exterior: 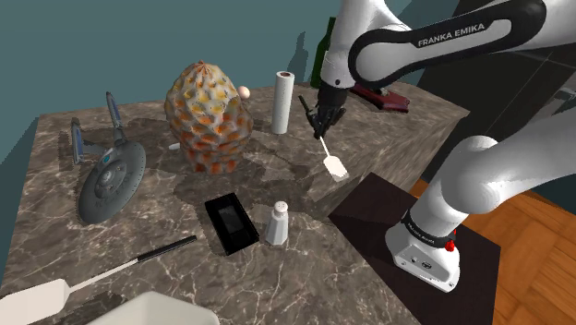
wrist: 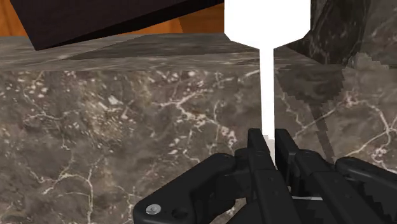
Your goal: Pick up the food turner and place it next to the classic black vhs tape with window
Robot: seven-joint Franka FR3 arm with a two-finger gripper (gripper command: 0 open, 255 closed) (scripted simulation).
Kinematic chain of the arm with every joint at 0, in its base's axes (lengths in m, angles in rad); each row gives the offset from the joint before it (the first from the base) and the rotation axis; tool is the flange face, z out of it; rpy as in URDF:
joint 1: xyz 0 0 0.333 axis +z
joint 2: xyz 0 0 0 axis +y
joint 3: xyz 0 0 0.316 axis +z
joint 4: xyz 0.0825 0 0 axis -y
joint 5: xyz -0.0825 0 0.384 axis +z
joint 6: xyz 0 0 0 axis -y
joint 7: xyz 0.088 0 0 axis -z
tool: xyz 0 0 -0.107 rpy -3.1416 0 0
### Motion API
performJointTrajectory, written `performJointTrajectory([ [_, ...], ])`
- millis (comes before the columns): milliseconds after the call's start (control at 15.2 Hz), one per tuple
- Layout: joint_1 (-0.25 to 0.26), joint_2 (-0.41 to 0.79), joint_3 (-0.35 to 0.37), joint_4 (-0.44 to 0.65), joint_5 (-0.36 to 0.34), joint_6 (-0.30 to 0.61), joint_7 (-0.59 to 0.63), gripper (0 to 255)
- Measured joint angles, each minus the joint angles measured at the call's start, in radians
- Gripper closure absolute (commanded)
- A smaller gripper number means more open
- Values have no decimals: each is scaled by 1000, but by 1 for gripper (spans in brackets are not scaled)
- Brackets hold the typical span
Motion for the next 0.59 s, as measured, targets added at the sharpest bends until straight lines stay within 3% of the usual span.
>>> performJointTrajectory([
  [594,132,-75,179,-26,114,-42,221,255],
])
